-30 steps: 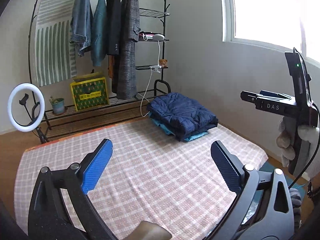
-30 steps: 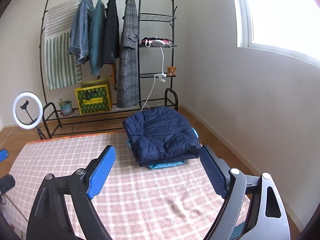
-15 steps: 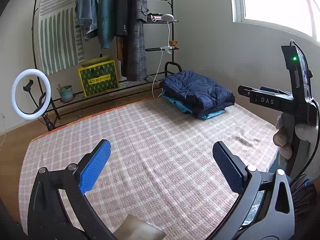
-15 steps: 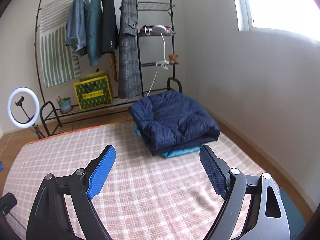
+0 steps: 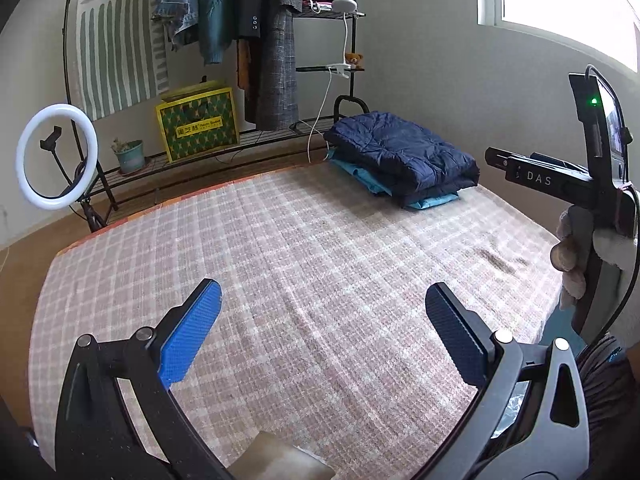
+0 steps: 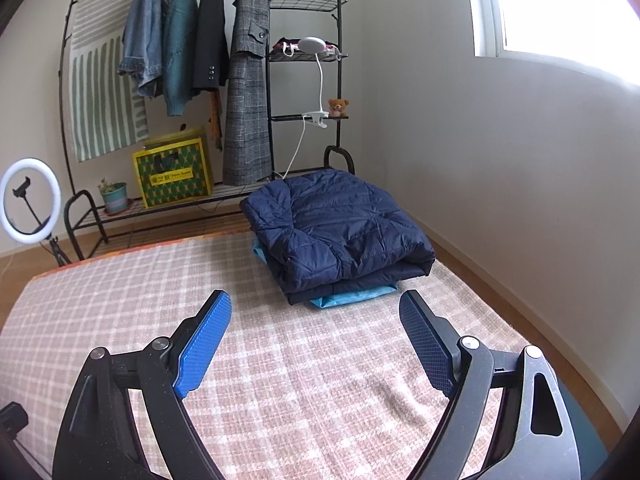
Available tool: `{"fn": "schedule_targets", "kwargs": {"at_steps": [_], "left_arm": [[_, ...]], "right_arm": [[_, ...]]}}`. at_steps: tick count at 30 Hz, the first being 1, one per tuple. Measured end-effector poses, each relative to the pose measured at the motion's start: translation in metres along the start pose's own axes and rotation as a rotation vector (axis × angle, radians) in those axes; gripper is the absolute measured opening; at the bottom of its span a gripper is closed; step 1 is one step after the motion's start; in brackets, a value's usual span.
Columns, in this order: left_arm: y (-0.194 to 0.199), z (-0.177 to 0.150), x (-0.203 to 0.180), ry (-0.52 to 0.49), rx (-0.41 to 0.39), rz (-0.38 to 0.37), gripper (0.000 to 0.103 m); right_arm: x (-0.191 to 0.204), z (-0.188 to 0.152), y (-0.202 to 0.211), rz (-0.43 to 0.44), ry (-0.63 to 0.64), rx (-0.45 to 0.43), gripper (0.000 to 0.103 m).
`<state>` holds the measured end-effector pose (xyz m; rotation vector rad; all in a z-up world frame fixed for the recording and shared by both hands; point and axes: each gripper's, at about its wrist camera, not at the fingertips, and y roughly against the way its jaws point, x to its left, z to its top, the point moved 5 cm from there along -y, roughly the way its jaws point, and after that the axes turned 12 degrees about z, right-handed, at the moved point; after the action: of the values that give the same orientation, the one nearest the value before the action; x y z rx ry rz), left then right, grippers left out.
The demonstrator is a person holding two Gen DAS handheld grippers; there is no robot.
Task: Fold large clothes
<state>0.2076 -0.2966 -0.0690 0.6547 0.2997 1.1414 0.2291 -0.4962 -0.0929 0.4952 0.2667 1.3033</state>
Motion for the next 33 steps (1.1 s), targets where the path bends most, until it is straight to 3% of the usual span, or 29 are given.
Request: {"fn": "schedule_targets", "kwargs": {"at_steps": [10, 33], "left_arm": [[0.001, 0.0, 0.014, 0.044, 0.008, -0.003, 0.103], [0.005, 0.001, 0.011, 0.04, 0.003, -0.009, 0.103]], "right_arm": [[-0.003, -0.002, -0.003, -0.002, -0.013, 0.009, 0.086], [-0.006, -0.003, -0.006, -0.002, -0.016, 0.014, 0.086]]}}
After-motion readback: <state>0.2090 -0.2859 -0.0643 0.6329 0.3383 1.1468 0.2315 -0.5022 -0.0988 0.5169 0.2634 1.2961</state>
